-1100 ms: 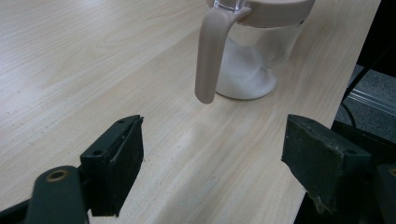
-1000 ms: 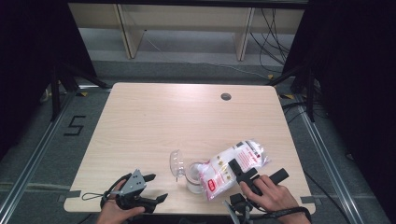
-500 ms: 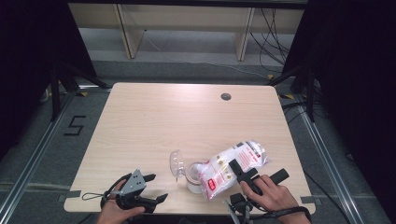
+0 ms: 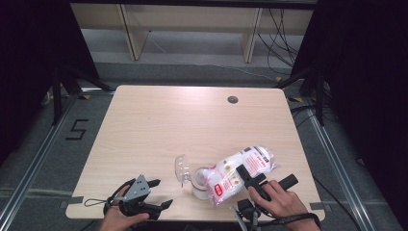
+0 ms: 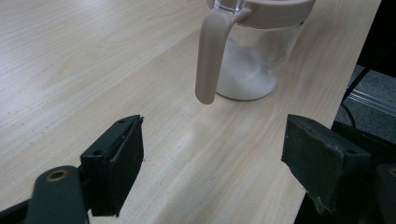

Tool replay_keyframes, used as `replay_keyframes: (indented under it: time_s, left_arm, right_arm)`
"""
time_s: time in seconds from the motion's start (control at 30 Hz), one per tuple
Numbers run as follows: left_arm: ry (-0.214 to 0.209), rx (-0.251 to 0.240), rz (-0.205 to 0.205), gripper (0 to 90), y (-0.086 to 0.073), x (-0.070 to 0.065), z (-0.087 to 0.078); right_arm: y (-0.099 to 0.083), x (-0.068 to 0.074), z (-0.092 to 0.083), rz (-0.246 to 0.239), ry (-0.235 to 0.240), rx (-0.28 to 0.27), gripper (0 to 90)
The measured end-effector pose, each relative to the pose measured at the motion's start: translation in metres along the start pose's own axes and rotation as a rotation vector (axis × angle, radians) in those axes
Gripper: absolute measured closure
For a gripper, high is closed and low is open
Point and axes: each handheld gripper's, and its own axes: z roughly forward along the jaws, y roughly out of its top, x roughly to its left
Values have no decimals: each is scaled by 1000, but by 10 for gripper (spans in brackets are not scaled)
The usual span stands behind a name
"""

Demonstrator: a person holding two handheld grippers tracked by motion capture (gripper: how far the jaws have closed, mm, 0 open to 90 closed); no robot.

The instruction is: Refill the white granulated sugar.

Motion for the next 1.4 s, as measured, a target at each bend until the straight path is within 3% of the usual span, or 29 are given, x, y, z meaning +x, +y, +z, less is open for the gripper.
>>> replay_keyframes:
  time_s: [0.37,0.43,0.73,0.83,0.87,0.9,1.0,1.1,1.17,1.27,1.4]
  left_arm:
    - [-6,3,0,204,0,0,0]
    - [-3,-7,-6,204,0,0,0]
    - [0,-2,-4,204,0,0,0]
    - [-4,-2,29,204,1,2,0]
    - [-6,2,0,204,0,0,0]
    - [-1,-3,4,204,0,0,0]
    - [2,2,0,204,0,0,0]
    - [0,1,0,204,0,0,0]
    - [6,5,2,204,0,0,0]
    - [6,5,2,204,0,0,0]
    - [4,6,3,204,0,0,0]
  right_arm:
    - [0,-1,-1,-5,-2,0,728]
    - [0,-3,-1,-32,8,4,728]
    - [0,1,0,5,5,-2,730]
    - [0,-1,0,-17,7,1,731]
    - [0,-1,0,-19,9,0,731]
    - [0,0,0,7,3,-5,731]
    - [0,0,0,2,2,-4,731]
    - [-1,-3,-2,-32,5,6,731]
    - [0,-2,-3,-10,-2,6,731]
    - [0,-3,-5,-18,-3,20,732]
    - [0,-4,-6,-73,-14,38,732]
